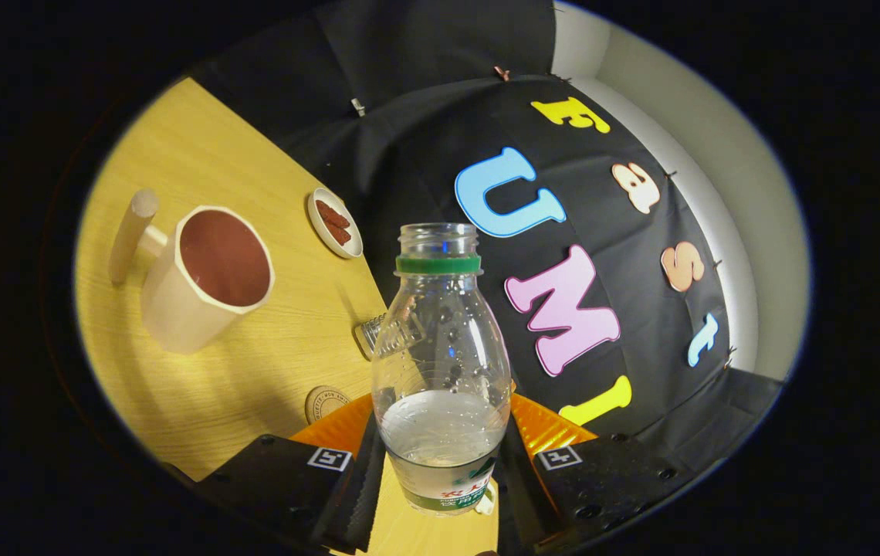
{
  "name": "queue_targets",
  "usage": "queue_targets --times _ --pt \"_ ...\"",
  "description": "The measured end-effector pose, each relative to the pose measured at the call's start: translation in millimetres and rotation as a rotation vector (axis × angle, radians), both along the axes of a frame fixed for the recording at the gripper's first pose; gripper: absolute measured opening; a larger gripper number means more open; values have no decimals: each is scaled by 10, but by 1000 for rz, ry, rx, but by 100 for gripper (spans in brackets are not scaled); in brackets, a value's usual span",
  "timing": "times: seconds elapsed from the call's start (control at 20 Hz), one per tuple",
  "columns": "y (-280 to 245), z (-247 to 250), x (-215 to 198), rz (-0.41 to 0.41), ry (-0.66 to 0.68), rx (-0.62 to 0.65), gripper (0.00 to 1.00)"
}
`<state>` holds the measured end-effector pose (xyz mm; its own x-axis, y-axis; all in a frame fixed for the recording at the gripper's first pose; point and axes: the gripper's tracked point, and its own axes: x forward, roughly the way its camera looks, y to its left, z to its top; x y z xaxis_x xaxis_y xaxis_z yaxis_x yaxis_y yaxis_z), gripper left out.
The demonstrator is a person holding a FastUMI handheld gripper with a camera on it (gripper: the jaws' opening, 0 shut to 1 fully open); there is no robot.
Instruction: Take the bottle from table, then pour the juice into the cup, finally place the bottle on the coaster
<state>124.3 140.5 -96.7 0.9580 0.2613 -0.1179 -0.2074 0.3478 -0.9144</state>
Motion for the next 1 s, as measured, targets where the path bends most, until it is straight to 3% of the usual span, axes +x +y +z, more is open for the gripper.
queue_targets --times 0.6,1.0 --pt "245 -309 103 68 -50 -263 72" --pt "361 -374 168 105 -63 -356 72"
